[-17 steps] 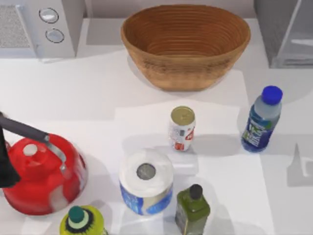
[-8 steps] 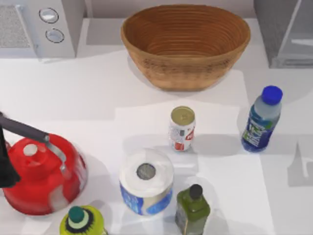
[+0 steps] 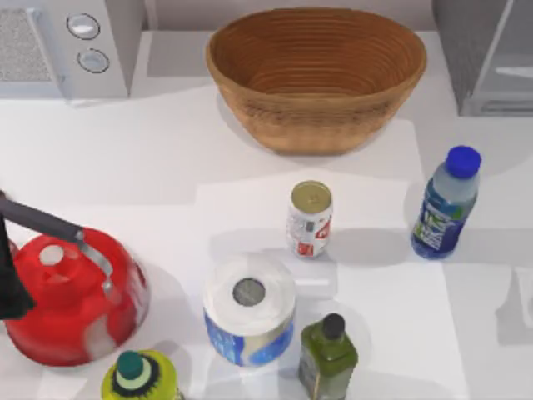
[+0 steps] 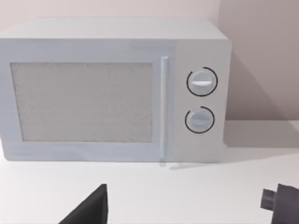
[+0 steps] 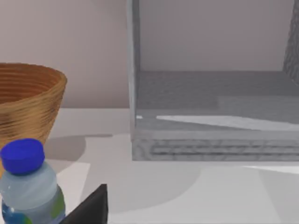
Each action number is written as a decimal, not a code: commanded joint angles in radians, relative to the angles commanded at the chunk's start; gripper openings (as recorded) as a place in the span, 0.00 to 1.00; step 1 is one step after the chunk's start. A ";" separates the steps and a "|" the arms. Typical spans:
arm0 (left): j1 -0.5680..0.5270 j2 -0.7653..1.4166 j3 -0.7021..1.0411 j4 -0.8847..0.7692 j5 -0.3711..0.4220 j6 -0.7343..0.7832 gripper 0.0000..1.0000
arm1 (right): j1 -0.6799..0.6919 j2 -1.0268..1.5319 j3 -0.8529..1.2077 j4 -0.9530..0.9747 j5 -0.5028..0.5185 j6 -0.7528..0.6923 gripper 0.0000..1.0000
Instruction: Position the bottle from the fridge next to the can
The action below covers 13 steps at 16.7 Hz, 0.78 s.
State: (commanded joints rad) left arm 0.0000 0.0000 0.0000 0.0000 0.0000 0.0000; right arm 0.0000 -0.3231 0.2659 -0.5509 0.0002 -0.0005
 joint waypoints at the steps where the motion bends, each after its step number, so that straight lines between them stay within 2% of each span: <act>1: 0.000 0.000 0.000 0.000 0.000 0.000 1.00 | 0.000 -0.047 0.038 -0.092 -0.001 0.000 1.00; 8: 0.000 0.000 0.000 0.000 0.000 0.000 1.00 | -0.002 -0.356 0.290 -0.694 -0.003 -0.005 1.00; 13: 0.000 0.000 0.000 0.000 0.000 0.000 1.00 | -0.004 -0.478 0.390 -0.911 -0.002 -0.010 1.00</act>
State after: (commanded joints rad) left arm 0.0000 0.0000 0.0000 0.0000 0.0000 0.0000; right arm -0.0039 -0.8008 0.6564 -1.4617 -0.0021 -0.0106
